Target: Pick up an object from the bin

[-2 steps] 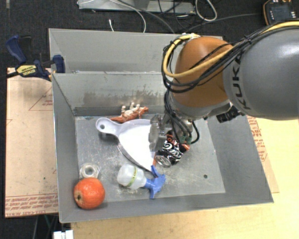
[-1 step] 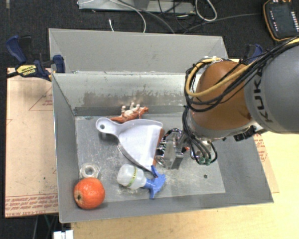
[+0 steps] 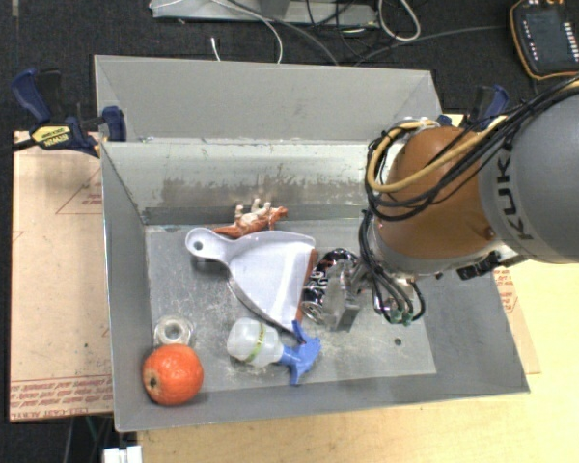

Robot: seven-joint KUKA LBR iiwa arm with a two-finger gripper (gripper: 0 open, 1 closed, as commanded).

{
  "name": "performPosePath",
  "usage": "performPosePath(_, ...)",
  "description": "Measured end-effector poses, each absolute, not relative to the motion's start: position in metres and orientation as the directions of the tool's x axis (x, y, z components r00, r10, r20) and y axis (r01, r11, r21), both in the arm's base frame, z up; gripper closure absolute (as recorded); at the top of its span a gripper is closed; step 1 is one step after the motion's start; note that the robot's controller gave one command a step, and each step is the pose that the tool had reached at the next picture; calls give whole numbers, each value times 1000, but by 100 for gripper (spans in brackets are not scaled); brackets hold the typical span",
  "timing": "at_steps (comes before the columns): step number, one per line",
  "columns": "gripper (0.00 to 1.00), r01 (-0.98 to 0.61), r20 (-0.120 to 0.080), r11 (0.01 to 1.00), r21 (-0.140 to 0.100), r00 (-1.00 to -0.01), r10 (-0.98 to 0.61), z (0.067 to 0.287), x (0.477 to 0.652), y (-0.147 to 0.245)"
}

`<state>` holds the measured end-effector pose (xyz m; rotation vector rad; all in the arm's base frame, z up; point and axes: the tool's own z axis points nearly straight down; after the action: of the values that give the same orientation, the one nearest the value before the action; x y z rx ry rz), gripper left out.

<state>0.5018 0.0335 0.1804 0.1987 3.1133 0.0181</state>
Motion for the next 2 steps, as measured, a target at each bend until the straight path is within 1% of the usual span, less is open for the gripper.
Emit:
performPosePath(1, 0, 364, -16, 931, 17, -931, 365, 153, 532, 77)
performPosePath(2, 100, 366, -17, 931, 16, -931, 366, 153, 532, 75)
